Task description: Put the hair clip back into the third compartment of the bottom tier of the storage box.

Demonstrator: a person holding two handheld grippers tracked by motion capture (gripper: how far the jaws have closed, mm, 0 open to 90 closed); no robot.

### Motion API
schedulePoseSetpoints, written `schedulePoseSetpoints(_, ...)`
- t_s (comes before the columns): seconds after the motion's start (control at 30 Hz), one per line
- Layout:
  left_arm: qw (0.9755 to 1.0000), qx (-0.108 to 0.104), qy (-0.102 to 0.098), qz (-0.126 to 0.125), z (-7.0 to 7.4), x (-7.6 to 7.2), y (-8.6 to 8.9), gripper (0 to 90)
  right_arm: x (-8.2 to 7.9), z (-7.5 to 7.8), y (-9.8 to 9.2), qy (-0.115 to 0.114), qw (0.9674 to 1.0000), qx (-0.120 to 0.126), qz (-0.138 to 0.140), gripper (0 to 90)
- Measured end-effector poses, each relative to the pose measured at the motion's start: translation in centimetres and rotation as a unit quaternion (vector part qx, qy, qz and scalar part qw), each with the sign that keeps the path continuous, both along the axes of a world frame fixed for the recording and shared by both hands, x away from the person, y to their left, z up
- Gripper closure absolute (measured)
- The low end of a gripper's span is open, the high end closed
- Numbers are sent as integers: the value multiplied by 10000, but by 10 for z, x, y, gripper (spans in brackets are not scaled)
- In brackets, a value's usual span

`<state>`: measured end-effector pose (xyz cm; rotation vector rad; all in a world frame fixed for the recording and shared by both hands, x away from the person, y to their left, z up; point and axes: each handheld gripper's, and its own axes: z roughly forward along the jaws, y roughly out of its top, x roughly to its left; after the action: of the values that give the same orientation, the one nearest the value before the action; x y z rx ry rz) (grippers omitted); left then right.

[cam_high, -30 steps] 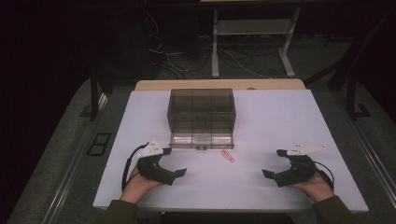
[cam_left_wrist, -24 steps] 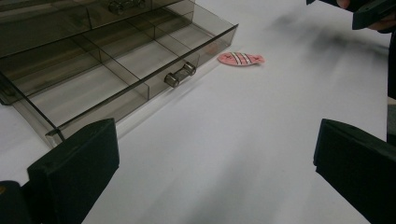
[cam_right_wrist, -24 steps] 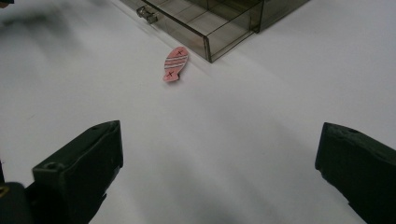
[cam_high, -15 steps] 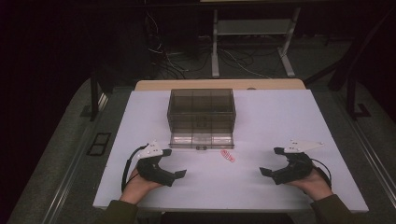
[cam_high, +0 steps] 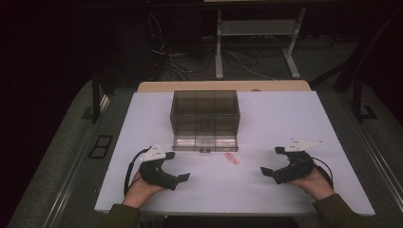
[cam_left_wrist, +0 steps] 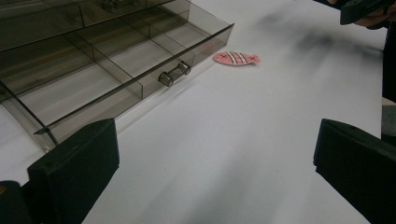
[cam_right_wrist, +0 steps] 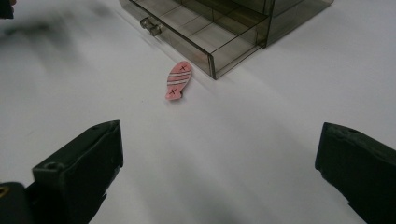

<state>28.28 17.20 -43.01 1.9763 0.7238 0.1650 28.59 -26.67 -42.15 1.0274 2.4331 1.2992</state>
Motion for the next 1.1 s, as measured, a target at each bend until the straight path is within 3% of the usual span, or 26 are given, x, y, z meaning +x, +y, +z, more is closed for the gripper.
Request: schedulePoseSetpoints(1.1,10000,-72,3,15,1,-1,0,0,18,4,19,106,9999,52,109,3)
